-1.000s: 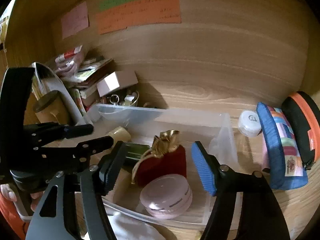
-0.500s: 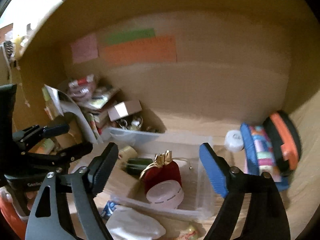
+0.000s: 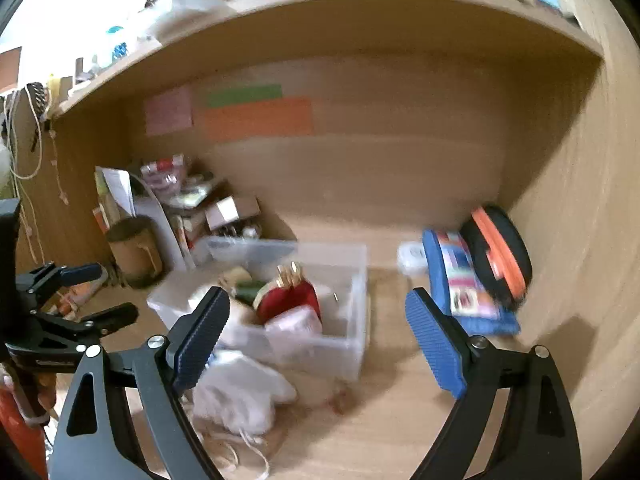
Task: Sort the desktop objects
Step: 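Move both tools back toward the white block and green gourd ornament, then grasp the small white dotted block with the left tool while the right tool grasps the green gourd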
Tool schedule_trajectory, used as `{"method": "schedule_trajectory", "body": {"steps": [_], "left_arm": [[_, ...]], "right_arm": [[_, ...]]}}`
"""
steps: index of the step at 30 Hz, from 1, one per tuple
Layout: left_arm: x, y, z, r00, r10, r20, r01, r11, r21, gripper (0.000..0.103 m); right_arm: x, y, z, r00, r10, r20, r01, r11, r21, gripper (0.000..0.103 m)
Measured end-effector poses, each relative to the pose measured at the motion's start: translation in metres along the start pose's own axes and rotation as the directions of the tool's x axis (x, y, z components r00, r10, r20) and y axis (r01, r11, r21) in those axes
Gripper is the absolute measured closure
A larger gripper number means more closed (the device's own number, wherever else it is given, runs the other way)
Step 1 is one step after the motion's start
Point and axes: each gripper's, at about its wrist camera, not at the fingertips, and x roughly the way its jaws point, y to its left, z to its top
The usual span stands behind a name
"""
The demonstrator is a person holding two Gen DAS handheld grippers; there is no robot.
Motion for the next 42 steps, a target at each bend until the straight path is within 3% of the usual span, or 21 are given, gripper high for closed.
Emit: {"method": "schedule_trajectory", "body": {"steps": [11, 17, 21, 24, 27, 32, 38, 42], "left_arm": [[0.031, -0.013, -0.048, 0.987, -0.051, -0.155, 0.052, 0.999, 0.006, 0.007], [0.041, -0.024, -0.059, 0.985, -0.05, -0.167, 0.057, 0.998, 0.035, 0.009], [0.05, -0.027, -0.061, 0.976, -0.082, -0.202, 0.092, 0.995, 0.038, 0.031], [0.056, -0.026, -0.063, 0.969, -0.095, -0.229, 0.105, 0.994, 0.031, 0.042], [0.058, -0.024, -0.063, 0.965, -0.112, -0.237, 0.121, 0.992, 0.023, 0.047], [0.059, -0.025, -0.064, 0.961, -0.127, -0.247, 0.136, 0.991, 0.016, 0.057], [0.059, -0.024, -0.063, 0.962, -0.131, -0.24, 0.138, 0.99, 0.012, 0.064], [0.059, -0.025, -0.063, 0.962, -0.138, -0.237, 0.146, 0.989, 0.016, 0.072]], "right_arm": [[0.031, -0.03, -0.055, 0.982, -0.063, -0.18, 0.072, 0.996, 0.043, 0.015], [0.043, -0.03, -0.075, 0.967, -0.067, -0.246, 0.071, 0.997, 0.007, 0.015], [0.054, -0.03, -0.082, 0.954, -0.036, -0.298, 0.039, 0.999, 0.002, 0.015], [0.062, -0.032, -0.087, 0.945, -0.022, -0.326, 0.024, 1.0, 0.002, 0.017], [0.069, -0.033, -0.089, 0.939, -0.005, -0.345, 0.007, 1.0, 0.004, 0.021], [0.086, -0.029, -0.091, 0.921, 0.013, -0.39, -0.026, 0.999, -0.027, 0.047], [0.103, -0.025, -0.091, 0.905, 0.031, -0.423, -0.055, 0.998, -0.044, 0.061], [0.111, -0.022, -0.09, 0.899, 0.022, -0.438, -0.056, 0.996, -0.065, 0.062]]}}
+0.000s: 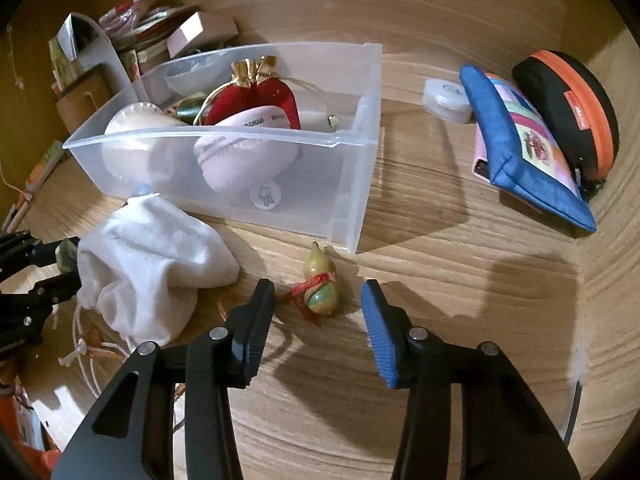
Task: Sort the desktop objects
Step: 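Grasp the small white dotted block with the left tool while the right tool grasps the green gourd, then lift and carry the block and gourd with both tools over the bin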
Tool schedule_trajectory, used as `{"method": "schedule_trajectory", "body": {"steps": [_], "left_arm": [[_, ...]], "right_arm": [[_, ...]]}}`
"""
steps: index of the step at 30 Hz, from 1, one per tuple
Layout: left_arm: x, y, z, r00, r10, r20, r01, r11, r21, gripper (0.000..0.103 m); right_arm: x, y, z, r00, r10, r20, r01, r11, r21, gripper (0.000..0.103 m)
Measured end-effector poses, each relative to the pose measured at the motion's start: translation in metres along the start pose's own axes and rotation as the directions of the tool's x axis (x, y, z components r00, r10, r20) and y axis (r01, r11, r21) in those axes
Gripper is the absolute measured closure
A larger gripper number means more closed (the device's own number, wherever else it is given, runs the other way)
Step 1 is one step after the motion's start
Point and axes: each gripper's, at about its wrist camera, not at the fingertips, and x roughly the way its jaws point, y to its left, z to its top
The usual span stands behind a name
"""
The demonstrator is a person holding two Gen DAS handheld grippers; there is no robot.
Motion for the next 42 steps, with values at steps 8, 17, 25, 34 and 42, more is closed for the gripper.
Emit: {"method": "schedule_trajectory", "body": {"steps": [8, 17, 25, 34, 42], "left_arm": [[0.001, 0.004, 0.001, 1.0, -0.01, 0.004, 0.01, 1.0, -0.02, 0.079], [-0.006, 0.012, -0.001, 0.999, -0.002, 0.035, 0.004, 0.998, -0.065, 0.079], [-0.015, 0.03, -0.002, 0.999, -0.003, 0.055, 0.01, 0.99, -0.142, 0.079], [-0.049, 0.047, 0.007, 0.99, 0.034, 0.135, -0.009, 0.983, -0.184, 0.079], [-0.068, 0.056, 0.02, 0.982, 0.037, 0.187, 0.002, 0.979, -0.203, 0.079]], "right_arm": [[0.002, 0.007, 0.003, 1.0, 0.012, 0.011, -0.012, 0.999, -0.038, 0.08], [-0.004, 0.006, 0.0, 0.999, 0.016, 0.042, -0.015, 0.999, -0.033, 0.085], [-0.038, -0.005, -0.004, 0.993, 0.04, 0.111, -0.043, 0.999, 0.024, 0.085], [-0.095, -0.003, 0.004, 0.968, 0.036, 0.247, -0.048, 0.998, 0.043, 0.085], [-0.127, 0.014, 0.017, 0.94, 0.034, 0.339, -0.042, 0.999, 0.014, 0.085]]}}
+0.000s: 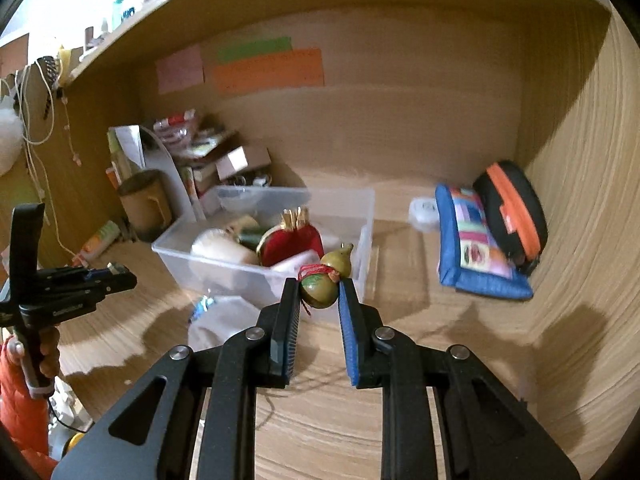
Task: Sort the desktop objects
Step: 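Lift and carry the block and gourd with both tools over the bin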
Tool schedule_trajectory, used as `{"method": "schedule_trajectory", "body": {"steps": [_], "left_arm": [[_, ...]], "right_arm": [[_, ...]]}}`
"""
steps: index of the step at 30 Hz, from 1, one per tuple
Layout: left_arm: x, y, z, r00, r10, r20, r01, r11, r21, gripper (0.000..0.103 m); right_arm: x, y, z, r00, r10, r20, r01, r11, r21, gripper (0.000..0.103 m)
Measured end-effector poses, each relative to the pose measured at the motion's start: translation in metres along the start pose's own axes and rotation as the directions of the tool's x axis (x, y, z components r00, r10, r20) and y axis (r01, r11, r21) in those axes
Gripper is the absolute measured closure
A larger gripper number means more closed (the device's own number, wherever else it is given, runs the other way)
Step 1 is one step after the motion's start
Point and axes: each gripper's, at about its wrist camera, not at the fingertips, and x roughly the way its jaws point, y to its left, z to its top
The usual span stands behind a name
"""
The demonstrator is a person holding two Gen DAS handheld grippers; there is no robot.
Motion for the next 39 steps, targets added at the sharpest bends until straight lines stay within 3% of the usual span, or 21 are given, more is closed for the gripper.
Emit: {"method": "schedule_trajectory", "body": {"steps": [10, 19, 29, 39], "left_arm": [[-0.007, -0.002, 0.033, 0.999, -0.02, 0.05, 0.02, 1.0, 0.007, 0.079], [0.01, 0.001, 0.063, 0.998, -0.035, 0.051, 0.035, 0.999, 0.013, 0.079], [0.063, -0.001, 0.076, 0.999, -0.04, -0.033, 0.041, 0.999, 0.022, 0.079], [0.098, -0.005, 0.073, 0.996, -0.02, -0.091, 0.024, 0.999, 0.043, 0.079]], "right_arm": [[-0.004, 0.007, 0.025, 0.998, 0.02, 0.067, -0.02, 1.0, 0.0, 0.085], [0.021, 0.007, 0.038, 0.998, 0.025, 0.058, -0.025, 1.0, 0.005, 0.085], [0.075, 0.005, 0.04, 0.999, 0.019, -0.037, -0.019, 1.0, -0.006, 0.085], [0.112, -0.002, 0.021, 0.991, 0.008, -0.132, -0.012, 0.999, -0.031, 0.085]]}}
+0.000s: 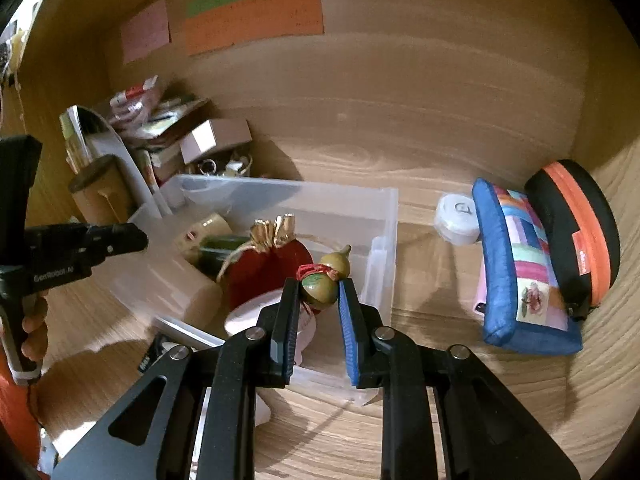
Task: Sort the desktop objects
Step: 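Open both tools to drop the block and gourd into the bin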
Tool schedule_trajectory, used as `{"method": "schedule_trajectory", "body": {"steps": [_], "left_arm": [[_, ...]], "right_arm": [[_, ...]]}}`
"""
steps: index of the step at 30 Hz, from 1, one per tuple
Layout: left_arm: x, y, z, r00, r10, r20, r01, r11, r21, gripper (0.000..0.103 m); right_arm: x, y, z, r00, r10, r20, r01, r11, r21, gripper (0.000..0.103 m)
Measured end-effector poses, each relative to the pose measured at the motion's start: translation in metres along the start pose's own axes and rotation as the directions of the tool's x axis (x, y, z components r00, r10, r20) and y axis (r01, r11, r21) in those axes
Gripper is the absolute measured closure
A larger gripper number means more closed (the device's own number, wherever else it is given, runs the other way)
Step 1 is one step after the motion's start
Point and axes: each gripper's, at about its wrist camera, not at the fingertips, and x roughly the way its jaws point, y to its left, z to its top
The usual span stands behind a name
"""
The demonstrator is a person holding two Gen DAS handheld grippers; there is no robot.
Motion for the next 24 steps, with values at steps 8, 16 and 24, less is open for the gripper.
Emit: {"method": "schedule_trajectory", "body": {"steps": [8, 16, 24], "left_arm": [[0.004, -0.002, -0.002, 1.0, 0.004, 0.013, -0.004, 1.0, 0.027, 0.079], [0.004, -0.006, -0.003, 1.0, 0.02, 0.022, -0.021, 0.999, 0.049, 0.079], [0.003, -0.003, -0.002, 1.0, 0.018, 0.02, -0.019, 0.999, 0.051, 0.078]], "right_arm": [[0.017, 0.004, -0.007, 0.999, -0.01, -0.039, 0.008, 0.999, -0.042, 0.085], [0.016, 0.004, -0.008, 1.0, -0.011, -0.025, 0.01, 0.998, -0.055, 0.085], [0.016, 0.005, -0.008, 1.0, -0.005, -0.02, 0.004, 0.998, -0.056, 0.073]]}}
